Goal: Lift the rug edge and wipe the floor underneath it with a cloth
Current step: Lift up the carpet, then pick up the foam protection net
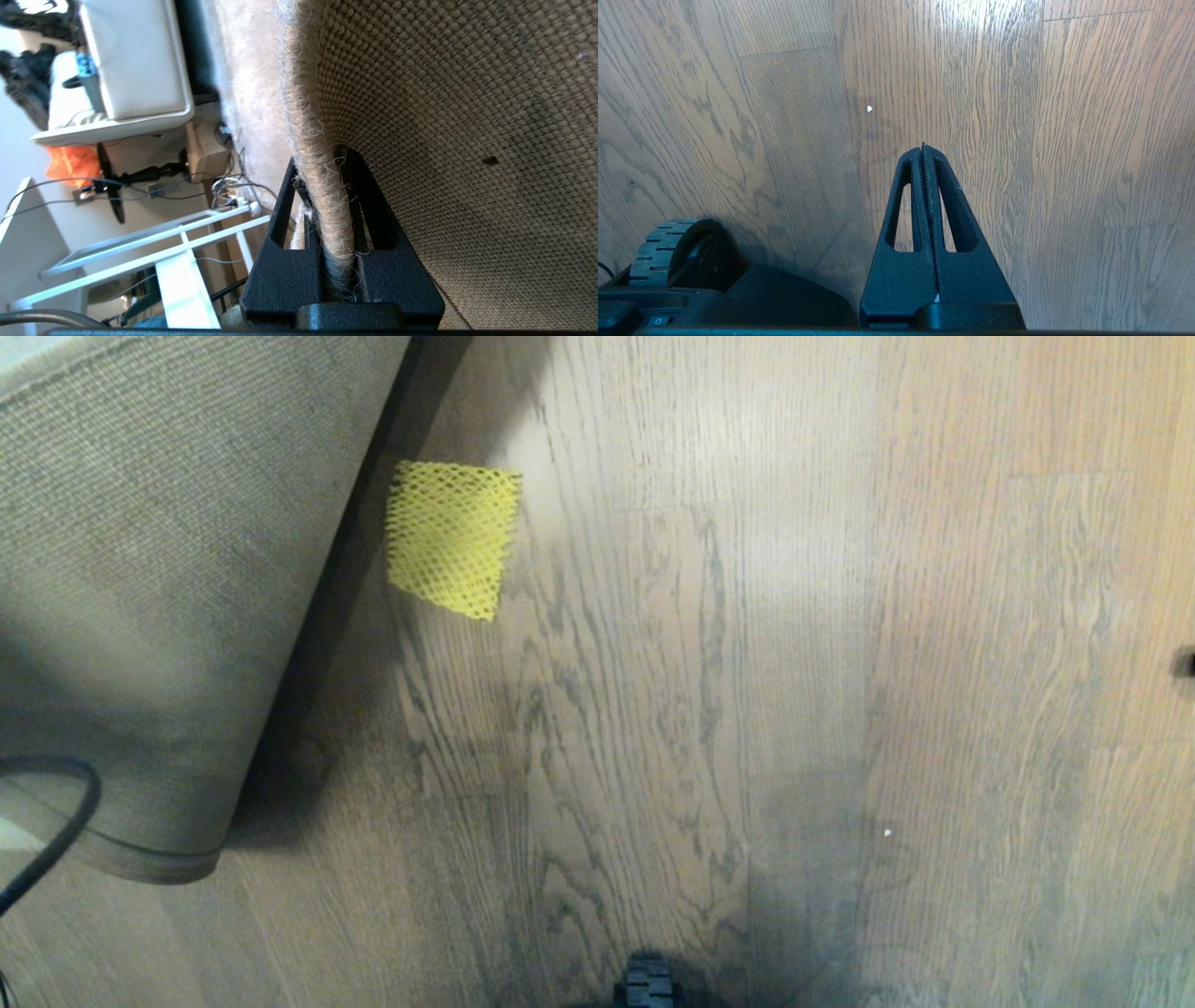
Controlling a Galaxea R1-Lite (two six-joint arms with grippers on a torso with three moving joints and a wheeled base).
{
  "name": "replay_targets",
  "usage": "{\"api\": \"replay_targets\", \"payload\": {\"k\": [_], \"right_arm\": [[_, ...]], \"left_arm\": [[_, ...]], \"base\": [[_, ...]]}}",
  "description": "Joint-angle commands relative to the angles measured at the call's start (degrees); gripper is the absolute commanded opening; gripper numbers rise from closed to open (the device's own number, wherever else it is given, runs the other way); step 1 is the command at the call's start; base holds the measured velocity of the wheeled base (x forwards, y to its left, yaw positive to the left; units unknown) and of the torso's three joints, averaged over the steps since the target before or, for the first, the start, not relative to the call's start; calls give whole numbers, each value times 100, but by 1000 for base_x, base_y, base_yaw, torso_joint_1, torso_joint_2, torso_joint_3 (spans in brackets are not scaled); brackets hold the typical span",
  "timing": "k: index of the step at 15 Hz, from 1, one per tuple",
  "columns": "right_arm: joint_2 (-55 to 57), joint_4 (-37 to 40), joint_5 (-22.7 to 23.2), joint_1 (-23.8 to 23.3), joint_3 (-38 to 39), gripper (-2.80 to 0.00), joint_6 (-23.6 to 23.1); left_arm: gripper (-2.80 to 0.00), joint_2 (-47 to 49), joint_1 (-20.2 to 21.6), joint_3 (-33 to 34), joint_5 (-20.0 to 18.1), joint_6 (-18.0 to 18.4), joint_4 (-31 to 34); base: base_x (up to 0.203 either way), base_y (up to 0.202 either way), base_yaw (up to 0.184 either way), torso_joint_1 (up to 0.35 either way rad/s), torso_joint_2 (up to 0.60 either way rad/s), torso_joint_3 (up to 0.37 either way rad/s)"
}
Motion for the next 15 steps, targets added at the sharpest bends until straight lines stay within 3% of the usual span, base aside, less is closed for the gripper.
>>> {"api": "replay_targets", "payload": {"k": [1,7,11,15], "right_arm": [[-2,-5,1,0,0,-280,0],[-2,4,1,0,0,-280,0],[-2,3,-7,0,0,-280,0],[-2,4,1,0,0,-280,0]], "left_arm": [[-280,-210,142,52,32,17,-65],[-280,-244,400,269,9,-35,-87],[-280,-405,407,724,8,-78,-74],[-280,-419,417,776,18,-95,-74]], "base": [[0,0,0,0,0,0],[0,0,0,0,0,0],[0,0,0,0,0,0],[0,0,0,0,0,0]]}}
